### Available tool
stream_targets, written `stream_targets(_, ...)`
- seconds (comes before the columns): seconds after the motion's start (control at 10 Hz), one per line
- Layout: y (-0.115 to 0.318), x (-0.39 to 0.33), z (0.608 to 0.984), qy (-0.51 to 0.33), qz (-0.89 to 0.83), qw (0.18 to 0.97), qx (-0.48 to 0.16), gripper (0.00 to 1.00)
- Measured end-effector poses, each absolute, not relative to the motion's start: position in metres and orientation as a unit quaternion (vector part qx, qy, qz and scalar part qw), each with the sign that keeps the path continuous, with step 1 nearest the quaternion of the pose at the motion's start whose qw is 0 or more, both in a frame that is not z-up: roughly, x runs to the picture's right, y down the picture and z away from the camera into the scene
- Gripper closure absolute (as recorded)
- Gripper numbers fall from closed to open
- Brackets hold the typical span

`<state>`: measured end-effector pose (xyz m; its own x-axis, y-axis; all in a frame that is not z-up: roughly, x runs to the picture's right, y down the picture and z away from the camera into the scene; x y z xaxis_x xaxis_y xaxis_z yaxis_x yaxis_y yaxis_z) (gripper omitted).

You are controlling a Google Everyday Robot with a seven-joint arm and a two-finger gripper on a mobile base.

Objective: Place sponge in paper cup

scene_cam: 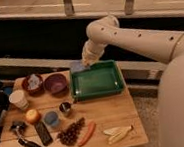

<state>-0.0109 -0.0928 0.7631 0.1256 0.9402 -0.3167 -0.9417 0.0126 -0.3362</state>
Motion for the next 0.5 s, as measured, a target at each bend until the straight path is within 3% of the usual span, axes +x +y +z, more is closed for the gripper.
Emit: stream_targets(0.5, -0.102, -0.0371, 0.7646, -0.012, 0.642, 0.725, -0.249, 1.0)
